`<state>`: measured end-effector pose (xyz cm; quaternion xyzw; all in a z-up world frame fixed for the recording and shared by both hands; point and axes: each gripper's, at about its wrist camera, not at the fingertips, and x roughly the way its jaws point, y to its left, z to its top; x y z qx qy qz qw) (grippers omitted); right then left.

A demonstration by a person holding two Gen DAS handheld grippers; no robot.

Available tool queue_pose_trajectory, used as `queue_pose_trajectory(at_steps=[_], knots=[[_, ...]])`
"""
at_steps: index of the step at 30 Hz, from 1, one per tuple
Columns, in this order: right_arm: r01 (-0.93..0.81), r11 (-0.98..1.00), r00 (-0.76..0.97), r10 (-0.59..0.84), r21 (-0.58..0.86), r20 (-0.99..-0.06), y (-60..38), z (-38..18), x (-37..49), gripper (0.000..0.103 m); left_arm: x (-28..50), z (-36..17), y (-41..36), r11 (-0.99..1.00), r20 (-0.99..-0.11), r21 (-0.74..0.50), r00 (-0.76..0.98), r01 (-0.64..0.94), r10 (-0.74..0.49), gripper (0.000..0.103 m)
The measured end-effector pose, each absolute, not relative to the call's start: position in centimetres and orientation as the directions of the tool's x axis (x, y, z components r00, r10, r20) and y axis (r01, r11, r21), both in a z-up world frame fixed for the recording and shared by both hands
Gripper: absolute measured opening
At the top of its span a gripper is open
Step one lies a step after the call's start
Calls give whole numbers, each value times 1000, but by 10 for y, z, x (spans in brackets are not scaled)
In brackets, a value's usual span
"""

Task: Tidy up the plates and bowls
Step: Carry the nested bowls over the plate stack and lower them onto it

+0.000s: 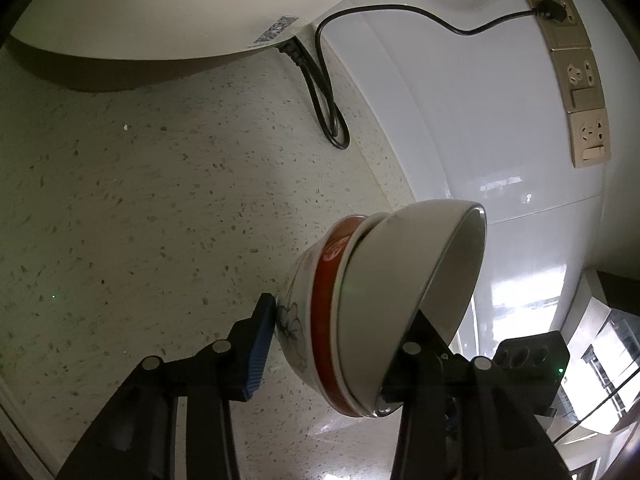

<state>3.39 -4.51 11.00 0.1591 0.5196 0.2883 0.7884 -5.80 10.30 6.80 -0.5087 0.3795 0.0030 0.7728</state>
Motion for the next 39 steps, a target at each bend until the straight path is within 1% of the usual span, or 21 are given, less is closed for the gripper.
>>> queue_pose_trajectory(at_steps=[12, 20, 25, 30, 39], knots=[[-314, 776, 291, 627, 547, -723, -36, 115, 27, 40, -72, 76, 108, 476, -585, -787, 723, -394, -368, 42], [-343, 759, 305, 647, 553, -699, -28, 132, 18, 40, -86, 88, 114, 469, -565, -799, 737, -377, -371, 42], [-350, 744, 300, 665, 569, -684, -21, 142, 12, 40, -98, 97, 116, 475, -567, -796, 737, -376, -366, 42], [-363, 746, 315, 662, 558, -680, -10, 158, -3, 40, -115, 108, 120, 467, -548, -807, 754, -362, -363, 42], [-394, 730, 305, 677, 559, -670, 24, 174, -41, 40, -159, 126, 139, 464, -541, -806, 774, -367, -329, 42]])
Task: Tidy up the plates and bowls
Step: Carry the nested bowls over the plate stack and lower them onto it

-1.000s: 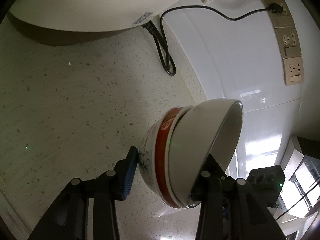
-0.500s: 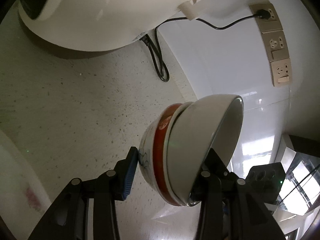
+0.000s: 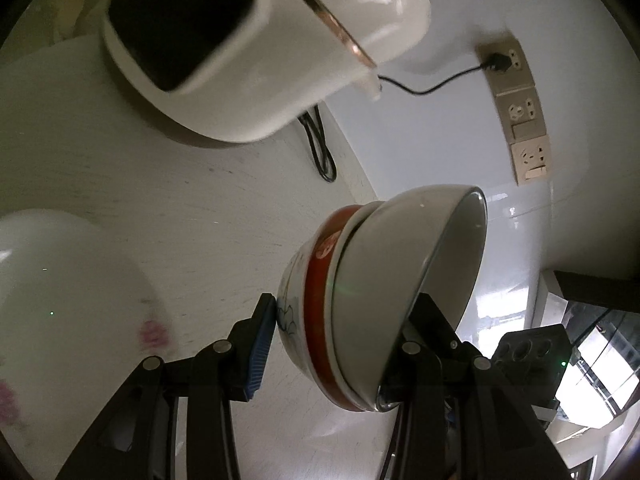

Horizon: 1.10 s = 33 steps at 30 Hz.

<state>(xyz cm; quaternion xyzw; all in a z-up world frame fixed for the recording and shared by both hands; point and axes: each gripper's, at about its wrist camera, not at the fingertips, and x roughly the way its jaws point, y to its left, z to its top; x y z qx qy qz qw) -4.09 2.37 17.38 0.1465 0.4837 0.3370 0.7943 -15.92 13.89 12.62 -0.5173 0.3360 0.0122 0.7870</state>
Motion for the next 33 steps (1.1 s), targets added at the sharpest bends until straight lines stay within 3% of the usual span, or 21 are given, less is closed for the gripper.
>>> queue_pose_trajectory(at_steps=[15, 33], knots=[[-416, 688, 210, 709, 594, -673, 85, 154, -93, 40, -233, 122, 184, 458, -599, -768, 755, -448, -266, 42], [-395, 675, 125, 711, 623, -691, 109, 121, -109, 40, -264, 110, 205, 514, -693, -682, 685, -521, -225, 42]])
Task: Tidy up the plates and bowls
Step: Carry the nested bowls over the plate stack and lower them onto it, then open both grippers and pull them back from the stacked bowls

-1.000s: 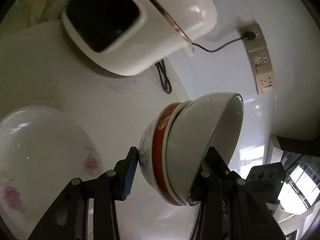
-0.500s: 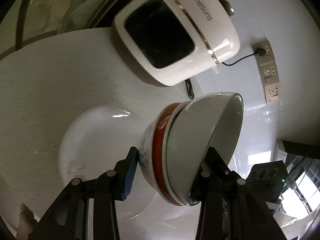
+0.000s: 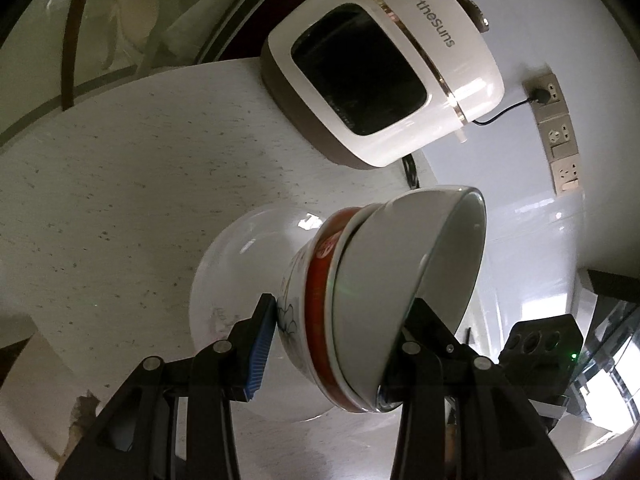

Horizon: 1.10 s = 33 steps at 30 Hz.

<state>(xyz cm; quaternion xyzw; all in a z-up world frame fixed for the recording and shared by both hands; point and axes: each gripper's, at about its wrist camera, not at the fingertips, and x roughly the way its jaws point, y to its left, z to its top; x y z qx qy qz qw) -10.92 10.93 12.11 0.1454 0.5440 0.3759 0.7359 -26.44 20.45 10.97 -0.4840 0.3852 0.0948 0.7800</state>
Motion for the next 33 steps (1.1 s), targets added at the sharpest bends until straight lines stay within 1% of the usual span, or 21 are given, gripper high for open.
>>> queue_pose_trajectory(at_steps=[5, 8, 10, 12, 14, 16, 18, 19, 21, 22, 23, 26, 28, 30, 31, 32, 33], knots=[[-396, 676, 114, 708, 622, -697, 113, 115, -110, 40, -265, 108, 204, 550, -717, -646, 669, -530, -197, 43], [-409, 670, 110, 710, 619, -696, 115, 115, -109, 39, -264, 108, 204, 567, -719, -640, 664, -519, -204, 44], [-423, 656, 98, 719, 625, -689, 115, 116, -109, 41, -265, 108, 205, 586, -719, -636, 661, -502, -214, 46], [-438, 654, 122, 723, 617, -680, 111, 122, -110, 41, -269, 116, 203, 622, -715, -613, 677, -487, -176, 50], [-458, 662, 148, 715, 593, -683, 110, 130, -113, 46, -275, 130, 201, 659, -709, -575, 698, -486, -104, 63], [-474, 678, 189, 702, 562, -687, 107, 141, -113, 47, -284, 149, 201, 688, -683, -547, 729, -478, -36, 69], [-482, 688, 231, 697, 542, -679, 106, 149, -113, 49, -291, 162, 203, 706, -636, -547, 772, -450, -1, 69], [-486, 689, 241, 697, 538, -675, 108, 153, -112, 49, -292, 167, 204, 715, -626, -535, 780, -450, 22, 69], [-489, 694, 249, 692, 529, -678, 113, 155, -109, 49, -290, 171, 208, 724, -625, -523, 780, -450, 33, 58], [-494, 702, 252, 681, 514, -687, 117, 154, -107, 49, -287, 169, 210, 728, -636, -516, 771, -452, 28, 45], [-499, 713, 250, 663, 493, -706, 121, 151, -105, 49, -282, 166, 212, 732, -657, -508, 754, -454, 12, 38], [-509, 728, 256, 638, 460, -726, 126, 147, -103, 49, -275, 160, 211, 734, -681, -495, 732, -465, 5, 38], [-514, 727, 287, 646, 455, -707, 116, 150, -105, 49, -281, 167, 206, 746, -674, -468, 737, -473, 45, 40], [-534, 724, 321, 651, 436, -688, 105, 158, -110, 49, -289, 178, 195, 765, -656, -427, 747, -483, 106, 41], [-554, 723, 353, 652, 411, -671, 99, 166, -114, 51, -295, 186, 186, 784, -639, -386, 754, -486, 153, 44], [-576, 722, 378, 650, 382, -659, 95, 172, -118, 56, -301, 195, 175, 805, -620, -332, 757, -491, 206, 50], [-606, 716, 400, 651, 347, -645, 90, 178, -122, 58, -307, 203, 162, 818, -599, -278, 756, -504, 263, 54]])
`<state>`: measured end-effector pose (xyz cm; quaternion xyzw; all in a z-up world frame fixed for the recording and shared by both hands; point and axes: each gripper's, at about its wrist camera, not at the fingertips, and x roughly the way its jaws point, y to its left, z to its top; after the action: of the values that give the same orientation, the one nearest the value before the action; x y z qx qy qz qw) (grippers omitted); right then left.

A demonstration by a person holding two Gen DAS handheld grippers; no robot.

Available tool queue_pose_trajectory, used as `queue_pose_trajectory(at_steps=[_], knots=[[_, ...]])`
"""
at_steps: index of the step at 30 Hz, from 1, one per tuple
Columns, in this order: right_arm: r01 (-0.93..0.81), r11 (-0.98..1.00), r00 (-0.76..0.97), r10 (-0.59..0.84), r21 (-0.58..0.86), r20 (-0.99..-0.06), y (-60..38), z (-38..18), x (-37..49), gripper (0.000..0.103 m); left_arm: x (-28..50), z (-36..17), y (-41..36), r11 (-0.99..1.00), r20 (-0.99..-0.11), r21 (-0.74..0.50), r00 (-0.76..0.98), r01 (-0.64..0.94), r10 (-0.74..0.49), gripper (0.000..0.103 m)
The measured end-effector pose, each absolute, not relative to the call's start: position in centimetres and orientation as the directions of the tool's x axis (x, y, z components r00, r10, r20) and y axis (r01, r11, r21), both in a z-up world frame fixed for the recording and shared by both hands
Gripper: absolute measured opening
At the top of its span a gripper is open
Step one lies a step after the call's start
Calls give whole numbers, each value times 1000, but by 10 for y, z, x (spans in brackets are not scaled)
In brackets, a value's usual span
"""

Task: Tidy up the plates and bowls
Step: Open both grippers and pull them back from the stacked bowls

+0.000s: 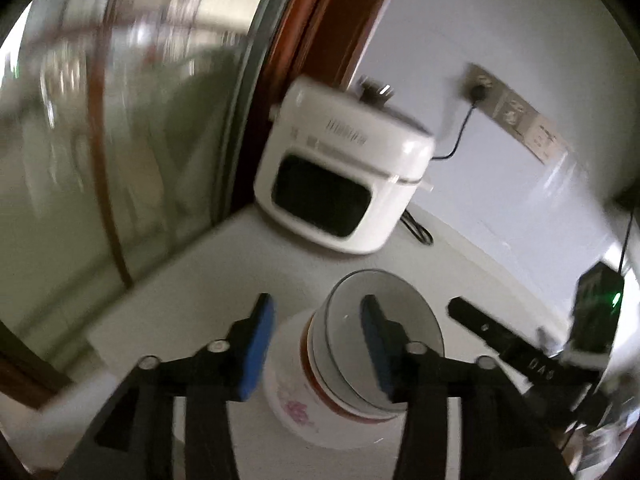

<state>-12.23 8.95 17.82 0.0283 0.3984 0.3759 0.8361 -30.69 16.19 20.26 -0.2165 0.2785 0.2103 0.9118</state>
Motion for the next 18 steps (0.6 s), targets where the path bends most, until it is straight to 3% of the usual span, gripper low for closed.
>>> queue_pose_trajectory(at_steps=[4, 7, 12, 18], knots=[[-684, 673, 405, 671, 281, -622, 73, 185, -132, 61, -327, 214, 117, 808, -493, -133, 745, -574, 449, 70], [-710, 662, 415, 668, 238, -618, 62, 183, -135, 61, -341, 209, 88, 767, -414, -116, 732, -632, 541, 86], [-737, 634, 407, 693, 234, -595, 40, 179, -145, 62, -332, 185, 56, 750, -468, -61, 682, -659, 561, 86], [-809, 577, 405, 685, 112, -606, 22, 169, -162, 64, -340, 158, 22, 687, -486, -76, 628, -723, 607, 90]])
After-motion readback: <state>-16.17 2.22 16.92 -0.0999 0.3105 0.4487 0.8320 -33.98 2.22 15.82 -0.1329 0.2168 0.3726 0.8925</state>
